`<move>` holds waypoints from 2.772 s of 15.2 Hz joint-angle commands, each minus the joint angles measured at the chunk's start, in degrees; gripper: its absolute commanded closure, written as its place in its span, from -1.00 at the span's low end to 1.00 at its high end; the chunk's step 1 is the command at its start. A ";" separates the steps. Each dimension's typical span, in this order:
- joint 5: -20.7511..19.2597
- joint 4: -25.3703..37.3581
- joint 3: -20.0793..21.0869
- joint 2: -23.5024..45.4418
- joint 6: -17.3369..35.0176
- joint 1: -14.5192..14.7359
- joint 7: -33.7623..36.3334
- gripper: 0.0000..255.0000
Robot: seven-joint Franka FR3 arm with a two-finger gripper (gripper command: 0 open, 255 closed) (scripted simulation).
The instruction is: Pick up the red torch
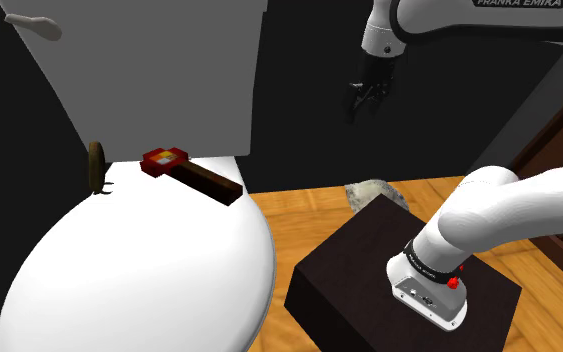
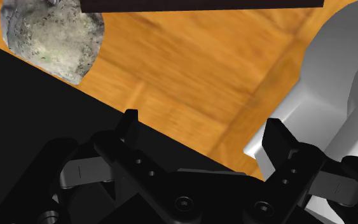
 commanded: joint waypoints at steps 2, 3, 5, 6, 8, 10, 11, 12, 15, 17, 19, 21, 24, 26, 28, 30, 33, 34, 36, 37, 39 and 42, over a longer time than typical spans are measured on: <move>0.71 0.62 0.76 1.64 0.85 0.50 0.68 -1.00; 1.38 1.29 1.51 3.31 1.67 0.98 1.35 -1.00; 2.62 2.82 2.97 6.73 3.26 1.89 2.65 -1.00; 3.18 3.67 3.70 8.47 4.01 2.33 3.28 -1.00; 4.19 5.55 5.12 12.01 5.43 3.13 4.51 -1.00; 5.03 7.66 6.52 15.62 6.72 3.87 5.73 -1.00; 5.37 8.80 7.19 17.45 7.31 4.23 6.34 -1.00; 5.68 9.99 7.87 19.29 7.86 4.57 6.94 -1.00; 6.31 13.91 9.84 24.89 9.30 5.55 8.77 -1.00; 6.48 16.81 11.10 28.70 10.05 6.19 10.02 -1.00; 6.44 19.94 12.30 32.56 10.63 6.85 11.30 -1.00; 6.20 23.30 13.42 36.48 11.03 7.56 12.61 -1.00; 5.50 28.83 14.95 42.50 11.26 8.76 14.60 -1.00; 4.82 32.86 15.83 46.60 11.14 9.71 15.93 -1.00; 4.01 37.20 16.59 50.80 10.79 10.81 17.24 -1.00; 3.09 41.90 17.22 55.10 10.19 12.07 18.49 -1.00; 1.59 49.76 17.89 61.80 8.73 14.32 20.23 -1.00; 1.08 52.64 18.05 64.12 8.08 15.17 20.76 -1.00; 0.03 58.92 18.26 68.94 6.48 17.04 21.72 -1.00; 0.01 59.17 18.23 69.13 6.41 17.14 21.74 -1.00; -0.04 57.90 18.16 69.32 7.85 17.10 21.66 -1.00; -0.15 56.16 18.07 69.71 9.95 17.04 21.55 -1.00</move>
